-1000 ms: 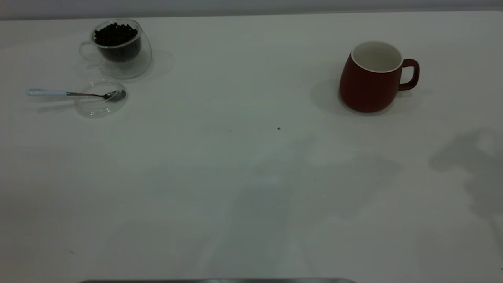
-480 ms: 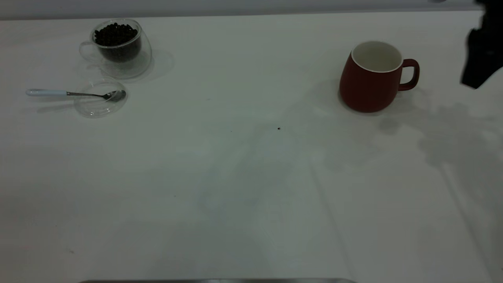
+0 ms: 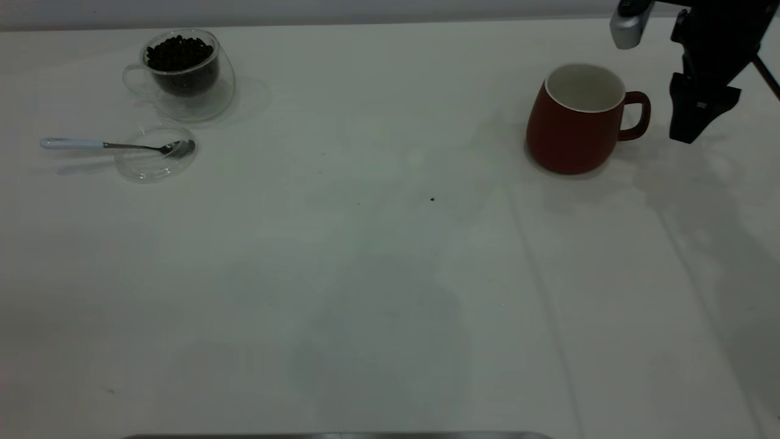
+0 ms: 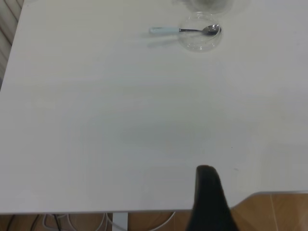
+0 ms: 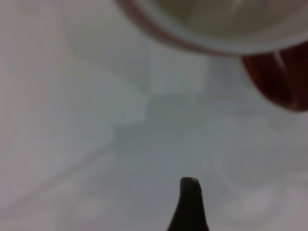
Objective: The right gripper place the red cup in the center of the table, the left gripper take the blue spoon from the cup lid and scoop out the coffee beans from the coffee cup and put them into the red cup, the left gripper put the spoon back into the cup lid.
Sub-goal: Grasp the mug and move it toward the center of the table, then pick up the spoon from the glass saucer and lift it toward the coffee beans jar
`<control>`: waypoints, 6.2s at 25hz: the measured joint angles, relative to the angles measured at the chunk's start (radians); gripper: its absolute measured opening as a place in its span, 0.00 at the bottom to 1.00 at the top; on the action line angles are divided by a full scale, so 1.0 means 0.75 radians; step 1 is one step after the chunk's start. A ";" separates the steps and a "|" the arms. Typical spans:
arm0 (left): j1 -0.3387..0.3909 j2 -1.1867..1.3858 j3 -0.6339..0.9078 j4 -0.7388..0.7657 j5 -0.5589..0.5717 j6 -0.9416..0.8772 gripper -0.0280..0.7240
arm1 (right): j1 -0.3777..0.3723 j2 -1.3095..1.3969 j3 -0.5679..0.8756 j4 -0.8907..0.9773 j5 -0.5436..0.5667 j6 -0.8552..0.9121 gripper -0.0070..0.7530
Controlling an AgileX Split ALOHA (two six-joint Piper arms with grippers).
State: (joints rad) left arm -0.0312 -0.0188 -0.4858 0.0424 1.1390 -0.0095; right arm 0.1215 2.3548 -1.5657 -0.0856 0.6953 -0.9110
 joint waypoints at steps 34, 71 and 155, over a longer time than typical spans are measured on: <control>0.000 0.000 0.000 0.000 0.000 0.000 0.80 | 0.082 0.097 -0.134 0.197 -0.084 -0.390 0.79; 0.000 0.000 0.000 0.000 0.000 0.000 0.80 | 0.316 0.097 -0.146 0.260 -0.079 -0.446 0.79; 0.000 -0.002 0.000 0.000 -0.001 0.000 0.80 | -0.006 -2.814 1.290 0.189 0.567 1.015 0.79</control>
State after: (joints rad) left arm -0.0312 -0.0200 -0.4858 0.0424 1.1385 -0.0095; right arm 0.1167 0.2446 -0.5984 0.0563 1.1203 -0.1498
